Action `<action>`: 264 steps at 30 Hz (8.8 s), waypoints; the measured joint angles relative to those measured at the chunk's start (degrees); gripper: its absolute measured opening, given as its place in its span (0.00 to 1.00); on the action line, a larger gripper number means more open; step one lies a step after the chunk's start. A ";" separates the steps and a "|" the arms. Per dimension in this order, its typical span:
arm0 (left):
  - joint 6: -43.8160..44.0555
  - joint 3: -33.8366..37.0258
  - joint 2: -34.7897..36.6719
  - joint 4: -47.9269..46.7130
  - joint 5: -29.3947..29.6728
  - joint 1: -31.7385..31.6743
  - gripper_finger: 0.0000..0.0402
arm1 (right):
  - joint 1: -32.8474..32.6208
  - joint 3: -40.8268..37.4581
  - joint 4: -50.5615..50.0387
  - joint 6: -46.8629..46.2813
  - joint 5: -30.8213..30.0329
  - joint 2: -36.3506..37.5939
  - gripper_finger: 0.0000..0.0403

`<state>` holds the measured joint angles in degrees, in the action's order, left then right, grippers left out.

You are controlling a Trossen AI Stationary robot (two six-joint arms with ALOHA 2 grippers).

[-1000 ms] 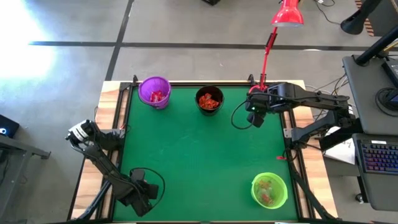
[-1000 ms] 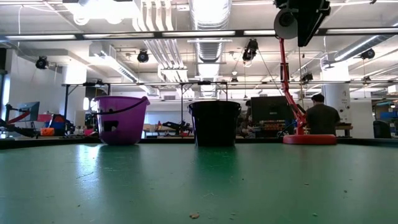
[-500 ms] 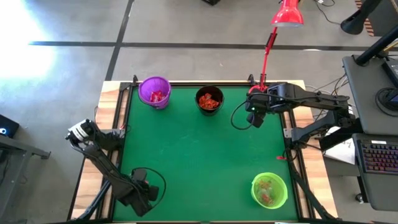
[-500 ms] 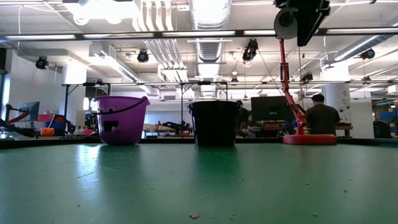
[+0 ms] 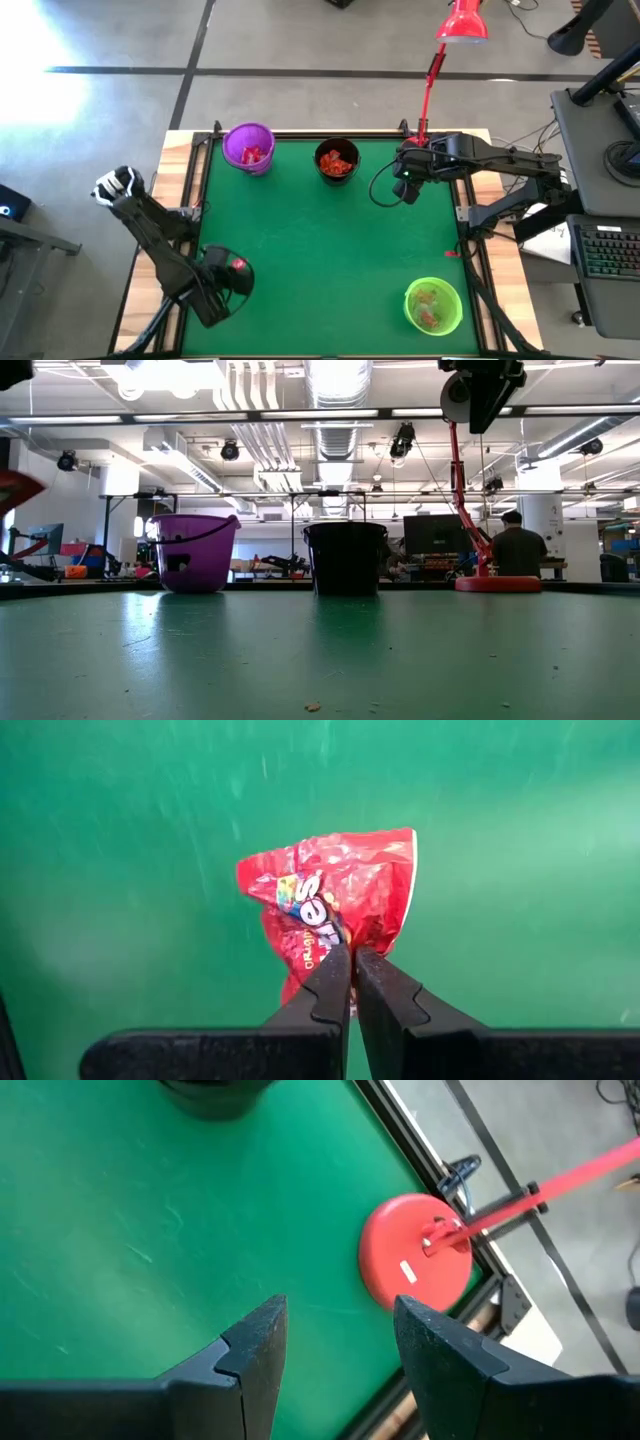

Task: Sort candy
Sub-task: Put the red candy into the purple bucket, then return to Home Position

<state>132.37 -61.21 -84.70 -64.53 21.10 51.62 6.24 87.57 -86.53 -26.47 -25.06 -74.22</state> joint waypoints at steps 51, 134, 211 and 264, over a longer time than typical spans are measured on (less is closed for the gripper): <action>-34.06 0.17 9.00 -3.60 1.27 -29.59 0.40 | 0.04 0.00 10.15 3.57 -3.41 -2.49 0.44; -51.32 -1.22 11.46 -2.94 7.51 -43.39 0.00 | -9.31 0.00 6.48 -0.12 2.36 -1.84 0.44; -112.08 28.50 47.79 57.26 -32.74 -70.67 0.24 | -7.87 -34.05 75.11 14.88 32.82 12.13 0.44; -122.83 54.08 57.48 70.38 -27.62 -70.83 0.24 | -7.61 -73.55 112.51 0.50 25.03 18.06 0.39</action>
<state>9.54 -7.13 -27.22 5.85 -6.52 -19.21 -1.37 14.02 25.98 -25.97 -0.03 -56.16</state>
